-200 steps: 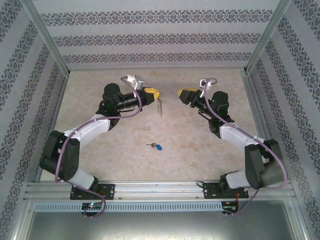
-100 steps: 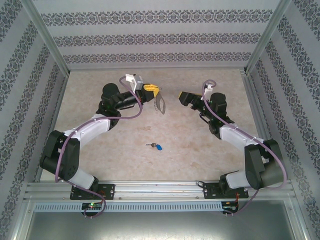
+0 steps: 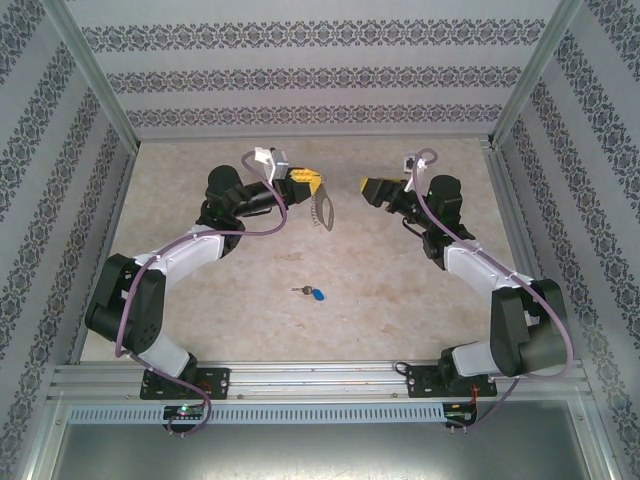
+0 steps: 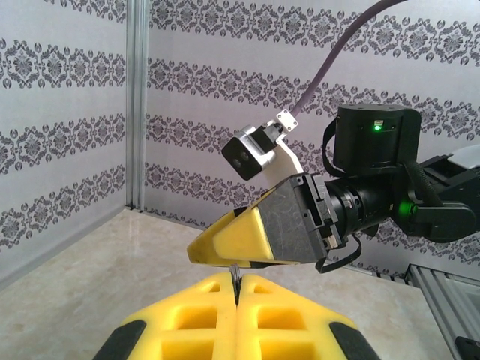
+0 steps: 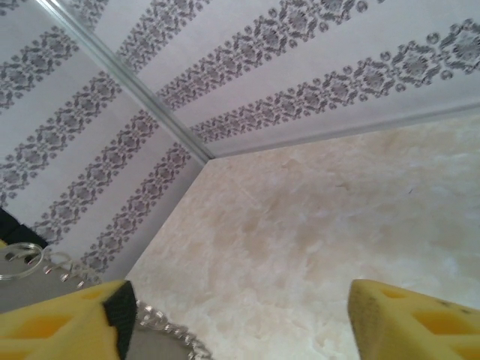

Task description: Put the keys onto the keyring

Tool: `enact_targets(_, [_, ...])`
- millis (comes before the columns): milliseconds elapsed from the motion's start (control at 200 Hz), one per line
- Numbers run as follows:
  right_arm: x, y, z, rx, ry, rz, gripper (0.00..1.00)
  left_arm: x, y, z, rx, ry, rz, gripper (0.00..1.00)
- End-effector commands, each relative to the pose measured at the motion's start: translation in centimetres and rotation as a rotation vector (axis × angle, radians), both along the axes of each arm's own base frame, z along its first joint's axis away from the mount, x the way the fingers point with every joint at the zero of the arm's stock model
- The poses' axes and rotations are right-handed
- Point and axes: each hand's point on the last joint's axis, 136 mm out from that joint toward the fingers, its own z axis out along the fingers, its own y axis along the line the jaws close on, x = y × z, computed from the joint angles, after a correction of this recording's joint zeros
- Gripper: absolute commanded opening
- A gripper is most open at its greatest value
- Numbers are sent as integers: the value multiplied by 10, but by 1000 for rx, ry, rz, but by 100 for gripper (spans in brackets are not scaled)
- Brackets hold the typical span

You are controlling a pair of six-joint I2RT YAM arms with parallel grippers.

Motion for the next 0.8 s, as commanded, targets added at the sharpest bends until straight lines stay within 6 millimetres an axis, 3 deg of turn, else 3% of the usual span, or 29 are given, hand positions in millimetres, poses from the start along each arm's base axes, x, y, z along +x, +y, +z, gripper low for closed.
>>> enact_targets(0, [-7,14,28,28,-92,112,69,-15,-4,12,-36,-42,-54,0])
enact_targets(250, [-36,42,66,76,-269,319,55,-24,-8,8,-40,41,-130,0])
enact_targets(475, [-57,71,77,54,-319,436,48,-32,-10,11,-44,80,-187,0])
enact_targets(794, [-79,84,79,29,-331,500,43,-40,-11,16,-71,100,-250,0])
